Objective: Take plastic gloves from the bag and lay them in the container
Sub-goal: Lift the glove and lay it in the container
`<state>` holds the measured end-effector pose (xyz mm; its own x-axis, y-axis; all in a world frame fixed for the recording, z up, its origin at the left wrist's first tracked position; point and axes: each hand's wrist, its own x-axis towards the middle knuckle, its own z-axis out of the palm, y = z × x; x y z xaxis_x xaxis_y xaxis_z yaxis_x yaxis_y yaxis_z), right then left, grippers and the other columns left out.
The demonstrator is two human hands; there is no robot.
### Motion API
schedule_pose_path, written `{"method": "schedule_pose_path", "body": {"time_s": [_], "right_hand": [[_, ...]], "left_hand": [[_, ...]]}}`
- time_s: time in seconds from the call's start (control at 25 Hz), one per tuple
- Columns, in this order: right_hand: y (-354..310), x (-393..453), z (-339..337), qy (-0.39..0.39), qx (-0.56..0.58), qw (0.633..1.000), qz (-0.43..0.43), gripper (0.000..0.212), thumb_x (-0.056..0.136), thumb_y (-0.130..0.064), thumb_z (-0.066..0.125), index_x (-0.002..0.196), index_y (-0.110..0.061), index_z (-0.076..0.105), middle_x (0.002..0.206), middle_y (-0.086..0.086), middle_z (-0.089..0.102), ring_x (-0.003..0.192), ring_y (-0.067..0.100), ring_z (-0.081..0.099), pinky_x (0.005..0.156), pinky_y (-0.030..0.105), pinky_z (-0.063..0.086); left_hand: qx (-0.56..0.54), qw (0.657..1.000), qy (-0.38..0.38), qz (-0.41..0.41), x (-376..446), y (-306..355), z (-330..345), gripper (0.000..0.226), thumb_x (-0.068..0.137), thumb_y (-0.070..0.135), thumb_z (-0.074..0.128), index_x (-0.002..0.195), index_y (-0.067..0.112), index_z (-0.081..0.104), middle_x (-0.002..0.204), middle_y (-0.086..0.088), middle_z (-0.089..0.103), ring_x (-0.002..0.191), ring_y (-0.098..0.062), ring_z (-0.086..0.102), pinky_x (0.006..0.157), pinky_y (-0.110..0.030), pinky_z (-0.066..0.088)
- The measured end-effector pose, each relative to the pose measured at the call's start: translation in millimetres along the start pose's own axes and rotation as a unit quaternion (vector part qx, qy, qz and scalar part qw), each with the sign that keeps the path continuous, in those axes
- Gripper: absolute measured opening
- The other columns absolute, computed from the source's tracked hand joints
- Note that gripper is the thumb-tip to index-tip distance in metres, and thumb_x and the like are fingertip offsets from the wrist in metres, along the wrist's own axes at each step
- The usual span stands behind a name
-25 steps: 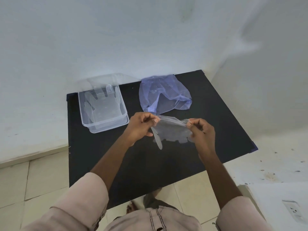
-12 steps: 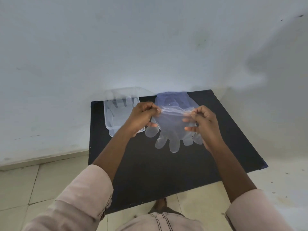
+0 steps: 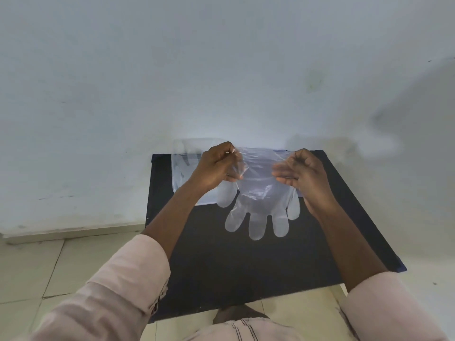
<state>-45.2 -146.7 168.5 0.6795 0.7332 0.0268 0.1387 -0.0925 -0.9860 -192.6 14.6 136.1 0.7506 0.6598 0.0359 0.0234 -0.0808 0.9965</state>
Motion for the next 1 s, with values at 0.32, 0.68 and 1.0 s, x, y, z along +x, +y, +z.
{"method": "schedule_pose_path", "body": {"time_s": [0.32, 0.68, 1.0], "right_hand": [[1, 40, 33, -0.049, -0.005, 0.998, 0.026, 0.022, 0.096, -0.002, 0.041, 0.081, -0.014, 0.050, 0.088, 0.015, 0.073, 0.077, 0.024, 0.074, 0.069, 0.027, 0.059], [18, 137, 92, -0.069, 0.002, 0.991, 0.118, 0.021, 0.092, 0.000, 0.039, 0.078, -0.014, 0.047, 0.085, 0.018, 0.071, 0.074, 0.027, 0.071, 0.066, 0.030, 0.055], [30, 246, 150, -0.079, -0.035, 0.991, 0.100, 0.019, 0.088, -0.004, 0.040, 0.077, -0.016, 0.049, 0.089, 0.019, 0.073, 0.083, 0.031, 0.070, 0.082, 0.042, 0.054]], "left_hand": [[-0.003, 0.998, 0.037, -0.048, 11, 0, -35, 0.015, 0.097, 0.017, 0.051, 0.092, 0.005, 0.058, 0.087, -0.024, 0.074, 0.076, -0.032, 0.074, 0.066, -0.033, 0.059], [-0.012, 0.986, 0.097, -0.138, 86, -19, -86, 0.011, 0.087, 0.006, 0.053, 0.081, 0.009, 0.061, 0.086, -0.019, 0.075, 0.077, -0.026, 0.075, 0.079, -0.038, 0.058], [0.121, 0.966, 0.185, -0.136, 174, -33, -133, 0.016, 0.086, 0.011, 0.051, 0.090, 0.001, 0.063, 0.085, -0.013, 0.076, 0.084, -0.027, 0.074, 0.083, -0.044, 0.056]]}}
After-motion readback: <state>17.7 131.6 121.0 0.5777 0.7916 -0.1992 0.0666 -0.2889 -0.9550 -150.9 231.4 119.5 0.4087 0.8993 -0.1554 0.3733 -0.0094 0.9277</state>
